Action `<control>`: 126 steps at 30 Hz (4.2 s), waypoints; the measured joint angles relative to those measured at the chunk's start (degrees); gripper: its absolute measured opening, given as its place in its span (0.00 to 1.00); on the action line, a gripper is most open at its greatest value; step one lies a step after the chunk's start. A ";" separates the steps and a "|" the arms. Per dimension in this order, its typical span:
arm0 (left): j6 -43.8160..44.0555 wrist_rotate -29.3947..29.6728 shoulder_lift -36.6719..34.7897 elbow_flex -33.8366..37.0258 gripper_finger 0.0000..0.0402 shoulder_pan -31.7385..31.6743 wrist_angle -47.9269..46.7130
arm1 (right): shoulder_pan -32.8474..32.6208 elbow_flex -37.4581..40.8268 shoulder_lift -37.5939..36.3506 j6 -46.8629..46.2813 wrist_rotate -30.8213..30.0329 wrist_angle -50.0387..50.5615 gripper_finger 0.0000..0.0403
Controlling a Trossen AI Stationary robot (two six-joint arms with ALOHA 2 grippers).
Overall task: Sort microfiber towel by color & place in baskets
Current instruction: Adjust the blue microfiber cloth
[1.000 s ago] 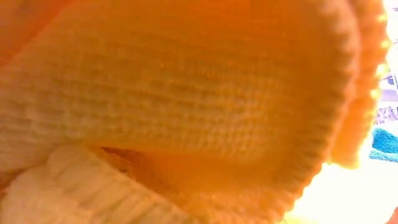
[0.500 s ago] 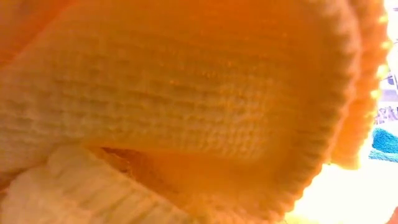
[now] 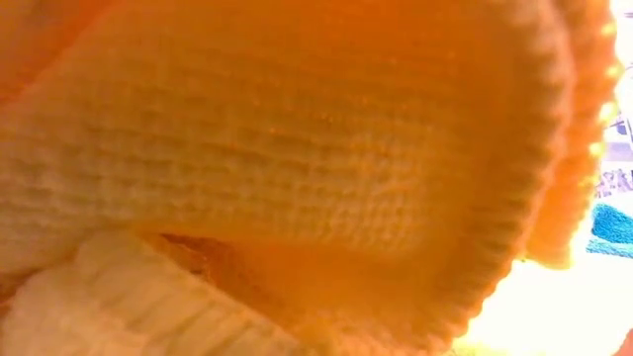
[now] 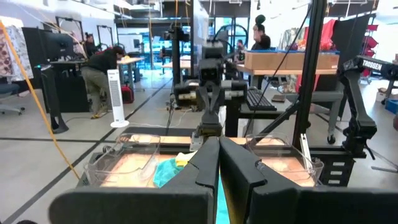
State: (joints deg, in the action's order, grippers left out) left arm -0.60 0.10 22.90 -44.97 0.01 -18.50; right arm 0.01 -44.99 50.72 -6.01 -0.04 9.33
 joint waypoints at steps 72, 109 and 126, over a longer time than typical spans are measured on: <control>-5.63 6.12 50.64 0.02 0.77 5.35 12.15 | -4.29 -9.12 39.05 19.57 -1.41 18.58 0.01; 0.36 6.18 50.64 0.02 0.77 5.22 12.00 | -5.14 -13.49 38.16 26.03 -1.65 23.83 0.00; 0.50 6.18 50.64 0.04 0.77 5.22 12.02 | -5.14 -13.53 38.14 26.23 -1.65 23.53 0.00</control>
State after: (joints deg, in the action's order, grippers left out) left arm -0.10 6.28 73.54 -44.93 5.23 -6.48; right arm -5.13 -58.52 88.86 20.23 -1.69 32.86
